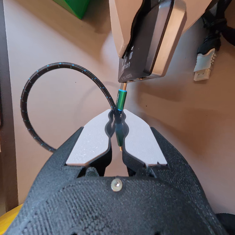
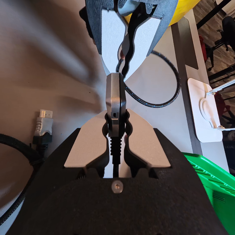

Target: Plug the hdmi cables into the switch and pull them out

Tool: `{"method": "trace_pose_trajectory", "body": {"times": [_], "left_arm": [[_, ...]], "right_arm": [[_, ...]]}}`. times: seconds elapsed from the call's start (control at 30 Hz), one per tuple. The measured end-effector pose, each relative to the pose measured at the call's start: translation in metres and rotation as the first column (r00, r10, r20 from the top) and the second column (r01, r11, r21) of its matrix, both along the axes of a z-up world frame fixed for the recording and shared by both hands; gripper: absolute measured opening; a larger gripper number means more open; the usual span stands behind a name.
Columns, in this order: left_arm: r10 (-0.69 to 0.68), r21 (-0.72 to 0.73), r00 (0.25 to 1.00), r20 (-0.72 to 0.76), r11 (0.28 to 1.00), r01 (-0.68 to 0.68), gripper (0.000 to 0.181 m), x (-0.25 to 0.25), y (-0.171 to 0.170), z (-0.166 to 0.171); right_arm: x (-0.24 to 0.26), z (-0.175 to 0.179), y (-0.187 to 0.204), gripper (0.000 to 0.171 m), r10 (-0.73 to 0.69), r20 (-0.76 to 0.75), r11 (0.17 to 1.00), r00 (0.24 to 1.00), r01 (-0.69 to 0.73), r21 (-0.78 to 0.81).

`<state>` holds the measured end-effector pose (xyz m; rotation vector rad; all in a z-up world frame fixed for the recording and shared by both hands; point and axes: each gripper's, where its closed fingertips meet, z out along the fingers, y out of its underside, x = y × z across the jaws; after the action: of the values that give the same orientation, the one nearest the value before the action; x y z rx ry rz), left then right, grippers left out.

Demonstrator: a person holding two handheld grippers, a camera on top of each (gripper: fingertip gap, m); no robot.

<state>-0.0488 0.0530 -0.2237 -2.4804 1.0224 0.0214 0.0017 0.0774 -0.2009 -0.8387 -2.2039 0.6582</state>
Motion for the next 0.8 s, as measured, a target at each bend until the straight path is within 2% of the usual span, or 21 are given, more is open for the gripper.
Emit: {"method": "trace_pose_trajectory", "body": {"times": [0.3, 0.5, 0.8], "left_arm": [[-0.014, 0.029, 0.975, 0.222, 1.000, 0.008, 0.011, 0.008, 0.003, 0.011], [-0.147, 0.086, 0.952, 0.268, 0.988, 0.128, 0.011, 0.016, -0.004, 0.018], [-0.186, 0.089, 0.926, 0.328, 0.982, 0.166, 0.010, 0.022, -0.008, 0.019]], "right_arm": [[-0.001, 0.006, 0.003, 0.022, -0.010, -0.034, 1.000, 0.999, 0.010, 0.005], [0.003, 0.012, -0.009, 0.021, 0.037, -0.035, 0.997, 0.999, -0.039, -0.066], [0.004, 0.013, -0.014, 0.020, 0.056, -0.020, 0.988, 0.998, -0.058, -0.140]]}}
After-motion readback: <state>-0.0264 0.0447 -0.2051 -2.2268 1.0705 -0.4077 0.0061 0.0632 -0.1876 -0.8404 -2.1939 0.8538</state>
